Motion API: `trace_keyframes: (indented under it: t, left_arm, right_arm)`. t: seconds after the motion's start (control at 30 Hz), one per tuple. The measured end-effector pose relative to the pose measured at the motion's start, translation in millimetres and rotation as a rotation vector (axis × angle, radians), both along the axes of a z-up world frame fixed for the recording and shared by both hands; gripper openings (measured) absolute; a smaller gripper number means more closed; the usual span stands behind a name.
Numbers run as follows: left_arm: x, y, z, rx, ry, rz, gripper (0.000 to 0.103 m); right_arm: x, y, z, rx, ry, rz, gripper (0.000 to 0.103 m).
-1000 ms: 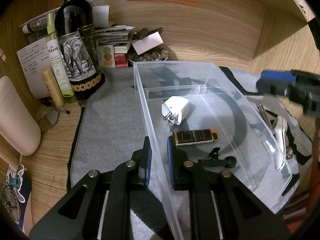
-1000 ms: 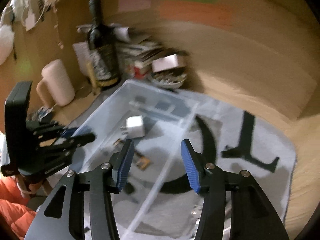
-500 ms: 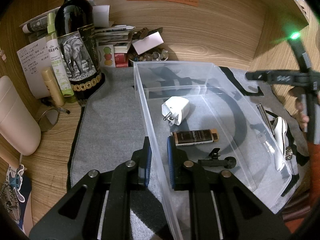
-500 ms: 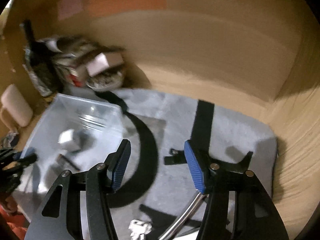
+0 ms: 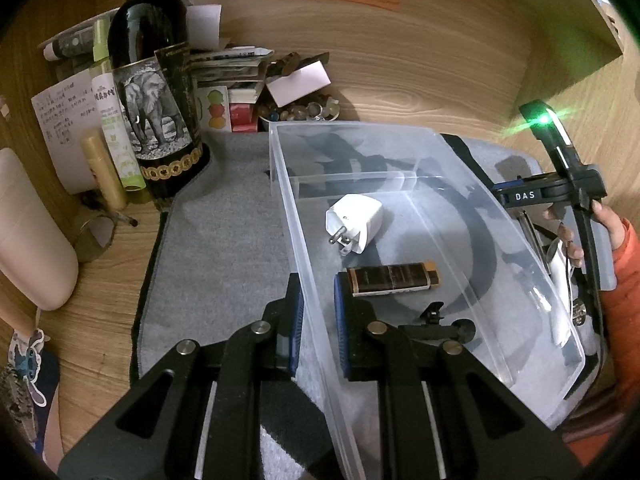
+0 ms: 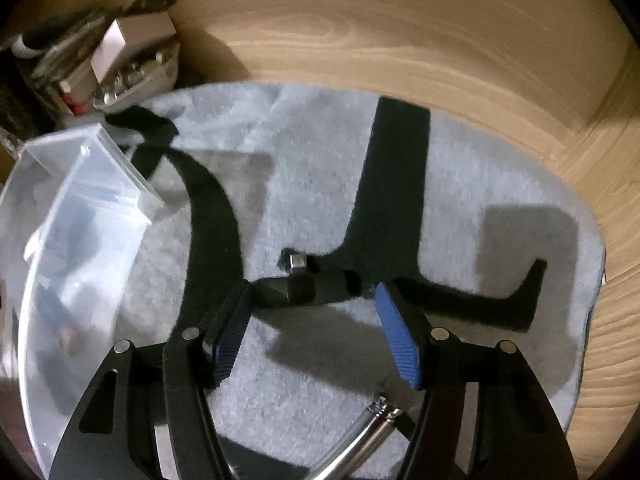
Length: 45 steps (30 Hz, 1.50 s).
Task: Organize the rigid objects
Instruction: 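Move the right tool back to the mat and grasp a small black part, then carry the small black part into the box and open the right tool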
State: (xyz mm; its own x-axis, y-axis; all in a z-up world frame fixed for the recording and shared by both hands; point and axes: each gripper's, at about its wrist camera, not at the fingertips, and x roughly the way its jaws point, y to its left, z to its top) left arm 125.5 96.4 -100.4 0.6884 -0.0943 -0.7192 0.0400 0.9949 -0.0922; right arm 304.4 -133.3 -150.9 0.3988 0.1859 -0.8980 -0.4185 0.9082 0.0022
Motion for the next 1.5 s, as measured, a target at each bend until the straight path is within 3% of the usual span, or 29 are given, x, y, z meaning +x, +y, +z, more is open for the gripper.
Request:
trace_keyframes:
  t: [0.13, 0.33, 0.57, 0.93, 1.23, 1.5]
  left_arm:
    - [0.8, -0.6, -0.5, 0.001, 0.001, 0.003, 0.014]
    - [0.8, -0.8, -0.3, 0.004, 0.002, 0.002, 0.014]
    - [0.9, 1.6, -0.2, -0.013, 0.006, 0.014, 0.014]
    - [-4.8, -1.0, 2.6, -0.009, -0.002, 0.018, 0.014]
    - [-4.6, -0.9, 3.5, -0.013, -0.001, 0.021, 0.014]
    - [-4.5, -1.0, 3.6, -0.014, -0.001, 0.022, 0.014]
  right_arm:
    - [-1.8, 1.0, 0.1, -0.006, -0.006, 0.019, 0.041]
    - [-16.2, -3.5, 12.6, 0.010, -0.040, 0.029, 0.041]
    - [-54.5, -4.0, 53.7, 0.067, -0.139, 0.078, 0.041]
    - [-108.5, 37.3, 102.3, 0.142, -0.273, 0.221, 0.041]
    - [-130.3, 70.2, 84.7, 0.216, -0.227, 0.319, 0.042]
    - [-133.0, 98.3, 55.5, 0.172, -0.160, 0.353, 0.042]
